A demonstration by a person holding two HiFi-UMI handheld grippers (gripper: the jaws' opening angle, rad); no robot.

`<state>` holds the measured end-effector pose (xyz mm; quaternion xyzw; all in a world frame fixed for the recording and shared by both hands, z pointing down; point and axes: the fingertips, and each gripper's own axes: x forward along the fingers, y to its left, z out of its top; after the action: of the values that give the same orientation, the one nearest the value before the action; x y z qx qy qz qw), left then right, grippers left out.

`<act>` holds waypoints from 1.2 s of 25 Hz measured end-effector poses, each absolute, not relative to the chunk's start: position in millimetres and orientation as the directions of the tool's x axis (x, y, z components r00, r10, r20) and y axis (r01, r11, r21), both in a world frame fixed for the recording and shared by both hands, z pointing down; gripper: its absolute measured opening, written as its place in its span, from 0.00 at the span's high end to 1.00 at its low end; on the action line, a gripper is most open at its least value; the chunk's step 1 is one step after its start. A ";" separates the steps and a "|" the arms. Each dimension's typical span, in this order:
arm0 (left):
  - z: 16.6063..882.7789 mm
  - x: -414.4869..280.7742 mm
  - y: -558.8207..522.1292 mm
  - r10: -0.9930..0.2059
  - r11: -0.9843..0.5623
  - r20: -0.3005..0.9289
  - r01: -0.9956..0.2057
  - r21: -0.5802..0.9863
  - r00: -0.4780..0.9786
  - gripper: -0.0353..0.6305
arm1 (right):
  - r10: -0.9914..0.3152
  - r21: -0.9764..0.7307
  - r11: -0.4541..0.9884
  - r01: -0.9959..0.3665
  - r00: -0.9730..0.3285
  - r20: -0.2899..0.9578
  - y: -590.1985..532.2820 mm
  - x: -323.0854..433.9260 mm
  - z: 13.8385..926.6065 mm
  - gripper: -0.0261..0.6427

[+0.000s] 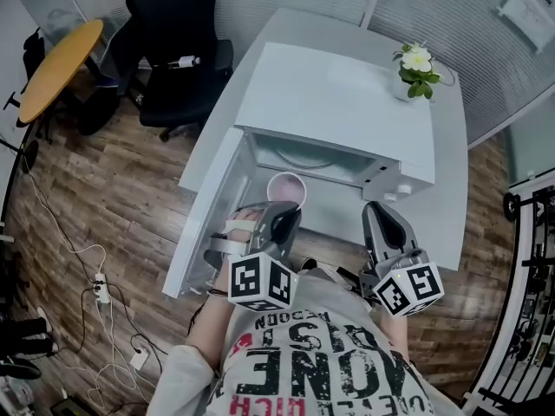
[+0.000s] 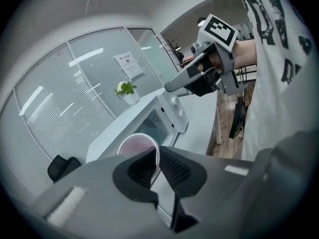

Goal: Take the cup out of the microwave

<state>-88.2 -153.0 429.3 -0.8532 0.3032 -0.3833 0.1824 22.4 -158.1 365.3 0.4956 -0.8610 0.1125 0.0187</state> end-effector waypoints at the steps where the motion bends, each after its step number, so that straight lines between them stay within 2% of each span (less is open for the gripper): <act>1: 427.8 -88.7 -151.5 -0.656 -0.751 0.540 -0.382 -0.539 0.527 0.90 | -0.850 -0.174 0.483 -0.858 -0.507 0.143 -157.0 21.7 365.5 0.91; 19: 423.0 -105.4 -135.8 -0.696 -0.718 0.445 -0.538 -0.441 0.564 0.90 | -0.843 -0.203 0.488 -0.849 -0.519 0.144 -146.1 5.2 371.6 0.91; 30: 389.6 -119.4 -138.1 -0.738 -0.672 0.224 -0.723 -0.159 0.637 0.90 | -0.838 -0.195 0.494 -0.848 -0.523 0.153 -145.6 -9.3 372.8 0.91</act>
<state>-119.4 -138.1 389.6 -0.9042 0.4039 -0.1358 0.0273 -9.3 -145.6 372.8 0.4878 -0.8639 0.1235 0.0188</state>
